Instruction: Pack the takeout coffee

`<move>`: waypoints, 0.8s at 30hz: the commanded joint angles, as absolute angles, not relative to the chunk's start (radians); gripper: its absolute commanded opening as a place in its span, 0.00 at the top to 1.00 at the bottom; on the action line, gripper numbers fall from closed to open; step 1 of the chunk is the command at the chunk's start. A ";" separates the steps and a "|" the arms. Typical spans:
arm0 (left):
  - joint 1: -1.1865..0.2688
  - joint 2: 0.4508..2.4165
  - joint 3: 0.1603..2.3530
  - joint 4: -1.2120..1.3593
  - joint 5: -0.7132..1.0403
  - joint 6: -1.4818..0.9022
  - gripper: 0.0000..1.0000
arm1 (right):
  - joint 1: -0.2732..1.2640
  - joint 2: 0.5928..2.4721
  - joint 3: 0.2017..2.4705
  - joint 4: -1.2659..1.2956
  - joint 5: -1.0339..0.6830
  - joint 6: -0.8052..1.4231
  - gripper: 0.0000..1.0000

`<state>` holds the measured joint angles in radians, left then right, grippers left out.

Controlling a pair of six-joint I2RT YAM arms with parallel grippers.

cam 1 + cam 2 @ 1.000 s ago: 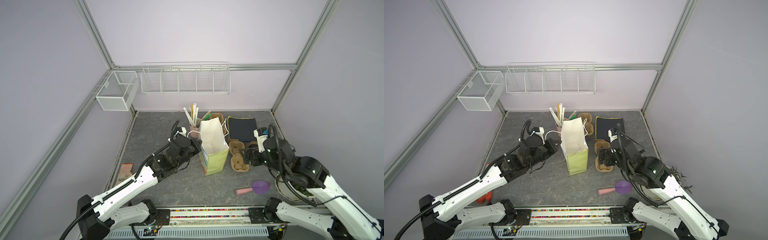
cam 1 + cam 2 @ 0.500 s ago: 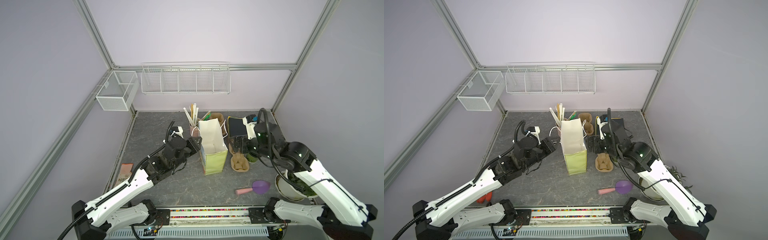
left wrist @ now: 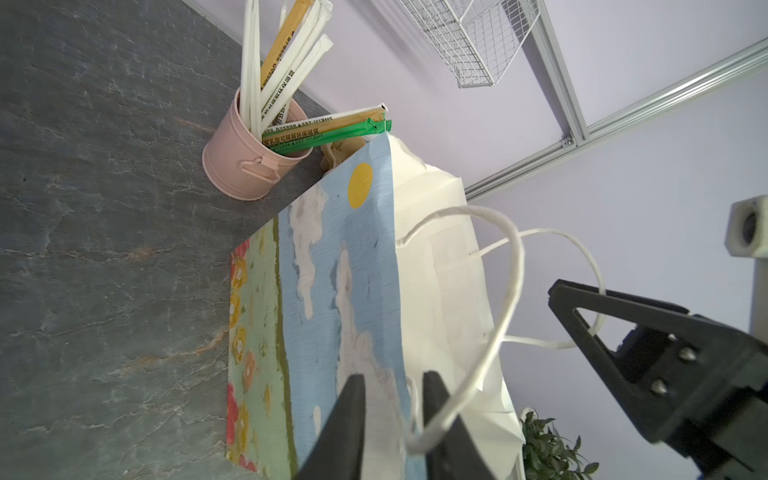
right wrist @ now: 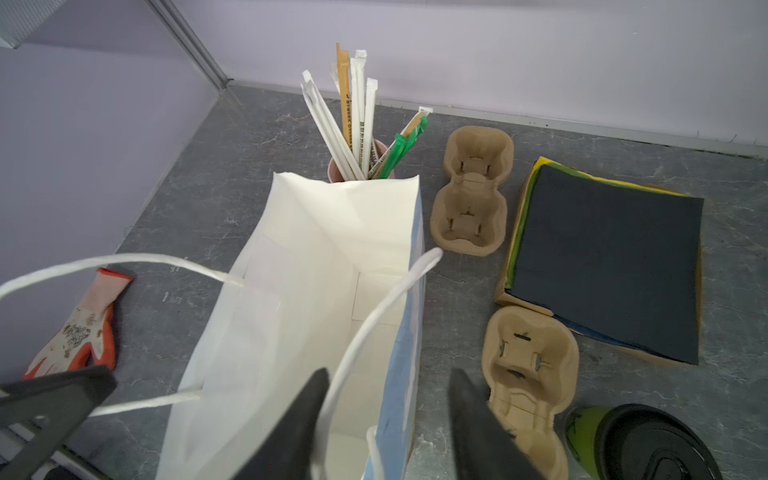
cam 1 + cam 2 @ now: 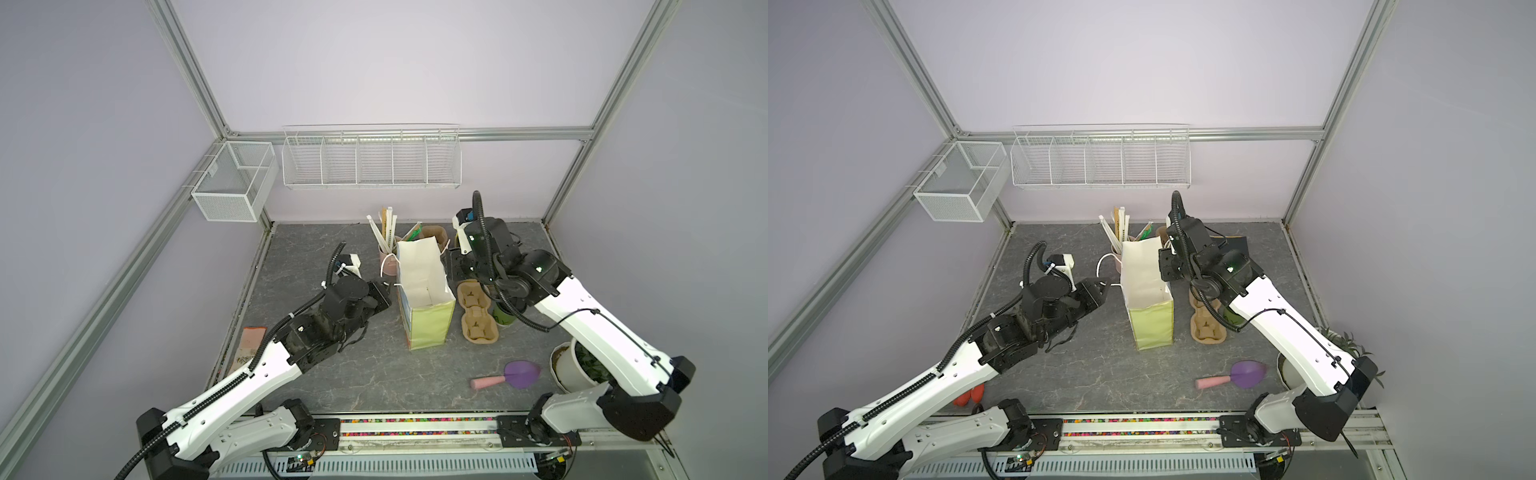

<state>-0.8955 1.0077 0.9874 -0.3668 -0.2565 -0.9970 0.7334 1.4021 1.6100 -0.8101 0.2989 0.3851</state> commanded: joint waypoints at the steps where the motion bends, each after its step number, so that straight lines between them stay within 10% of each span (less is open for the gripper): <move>1: -0.884 0.993 0.976 -0.383 -0.271 -0.996 0.86 | 0.702 1.339 1.543 -0.748 0.293 0.385 0.74; 9: -0.869 0.992 0.943 -0.372 -0.245 -1.006 1.00 | 0.585 1.293 1.350 -0.601 0.057 0.439 0.93; 24: -0.868 0.989 0.849 -0.319 -0.221 -1.049 1.00 | 0.536 1.313 1.137 -0.485 -0.067 0.497 0.93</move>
